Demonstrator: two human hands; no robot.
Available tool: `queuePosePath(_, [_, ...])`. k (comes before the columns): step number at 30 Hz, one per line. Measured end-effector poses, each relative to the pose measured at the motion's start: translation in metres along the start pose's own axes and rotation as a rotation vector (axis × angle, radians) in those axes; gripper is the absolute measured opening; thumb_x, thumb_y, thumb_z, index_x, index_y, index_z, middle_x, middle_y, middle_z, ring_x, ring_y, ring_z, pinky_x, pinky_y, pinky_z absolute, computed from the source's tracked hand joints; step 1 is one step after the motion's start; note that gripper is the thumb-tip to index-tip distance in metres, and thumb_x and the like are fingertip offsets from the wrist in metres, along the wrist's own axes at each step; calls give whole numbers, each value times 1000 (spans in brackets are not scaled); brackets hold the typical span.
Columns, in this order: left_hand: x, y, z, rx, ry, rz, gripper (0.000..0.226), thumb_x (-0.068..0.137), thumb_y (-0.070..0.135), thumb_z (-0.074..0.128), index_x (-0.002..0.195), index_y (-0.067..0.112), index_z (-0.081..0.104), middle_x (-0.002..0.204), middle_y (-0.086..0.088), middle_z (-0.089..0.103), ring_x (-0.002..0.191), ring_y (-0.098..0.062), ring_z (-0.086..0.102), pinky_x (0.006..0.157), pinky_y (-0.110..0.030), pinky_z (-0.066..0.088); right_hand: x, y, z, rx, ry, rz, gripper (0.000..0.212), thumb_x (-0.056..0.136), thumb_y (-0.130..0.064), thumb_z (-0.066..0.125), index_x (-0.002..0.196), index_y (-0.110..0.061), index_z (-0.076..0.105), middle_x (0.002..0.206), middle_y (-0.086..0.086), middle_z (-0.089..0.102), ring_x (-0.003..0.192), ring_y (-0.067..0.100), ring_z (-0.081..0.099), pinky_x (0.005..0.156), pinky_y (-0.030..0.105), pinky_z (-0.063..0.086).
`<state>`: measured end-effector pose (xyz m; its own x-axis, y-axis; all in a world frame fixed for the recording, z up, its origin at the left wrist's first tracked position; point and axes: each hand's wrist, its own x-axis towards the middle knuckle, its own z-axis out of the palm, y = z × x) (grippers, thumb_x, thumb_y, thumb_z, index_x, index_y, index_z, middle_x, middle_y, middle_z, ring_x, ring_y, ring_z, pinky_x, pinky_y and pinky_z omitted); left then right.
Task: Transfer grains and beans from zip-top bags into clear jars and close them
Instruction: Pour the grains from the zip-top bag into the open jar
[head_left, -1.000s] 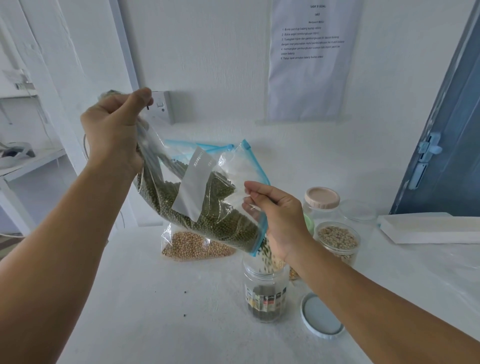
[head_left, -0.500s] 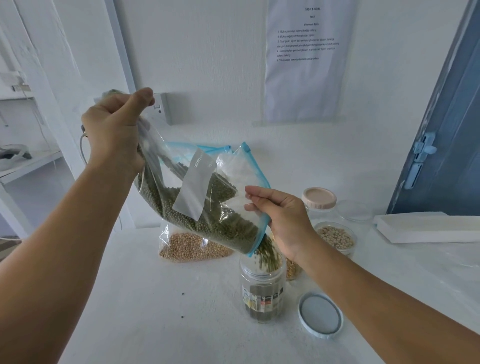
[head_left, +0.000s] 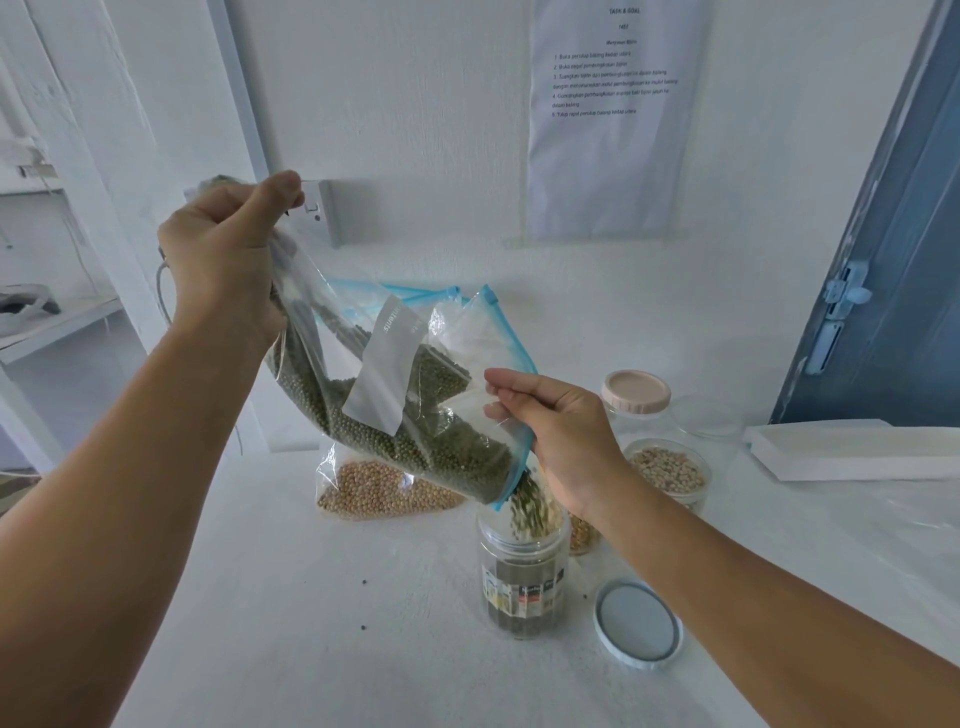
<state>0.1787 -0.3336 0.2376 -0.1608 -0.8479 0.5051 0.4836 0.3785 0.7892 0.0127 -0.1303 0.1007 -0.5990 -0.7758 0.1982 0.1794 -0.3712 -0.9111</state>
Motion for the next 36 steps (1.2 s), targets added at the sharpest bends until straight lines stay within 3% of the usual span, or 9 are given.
queuePosePath(6, [2,0,1,0,-2,3,27,76,22,90,55,23,73,78,-5,69,55,-19,46,66,-40,38,-1,-3,1,31,7,15,25,96,8,63,104,-9,80,102,8,80,86,15,75,80,20,59])
queuePosePath(13, [4,-8,-8,-32,48,-36,27,77,17,90,56,21,74,68,1,71,58,-17,54,67,-35,46,3,-1,9,53,3,25,24,96,7,64,103,-8,81,101,9,79,88,20,73,87,27,61])
queuePosePath(19, [9,-13,-18,-36,112,-79,28,78,17,89,57,21,72,65,0,67,50,-14,52,56,-26,46,8,2,14,81,-29,37,27,96,7,64,94,-12,84,100,11,78,87,21,70,85,28,61])
queuePosePath(23, [12,-17,-18,-32,123,-92,22,71,24,93,60,20,75,64,-3,61,54,-20,48,64,-34,46,10,2,11,82,-19,44,26,96,7,64,96,-10,83,102,12,78,89,21,70,84,27,61])
queuePosePath(28, [15,-17,-16,-36,103,-85,21,66,27,96,65,18,78,72,-11,62,73,-29,53,73,-46,53,10,5,8,89,-8,33,25,96,7,64,98,-9,83,103,13,77,88,20,70,85,28,61])
queuePosePath(36, [16,-21,-12,-66,71,-78,18,71,24,94,66,18,78,74,-11,60,80,-32,49,73,-44,48,7,7,4,71,8,28,24,96,6,65,101,-9,82,104,13,78,90,20,71,85,27,61])
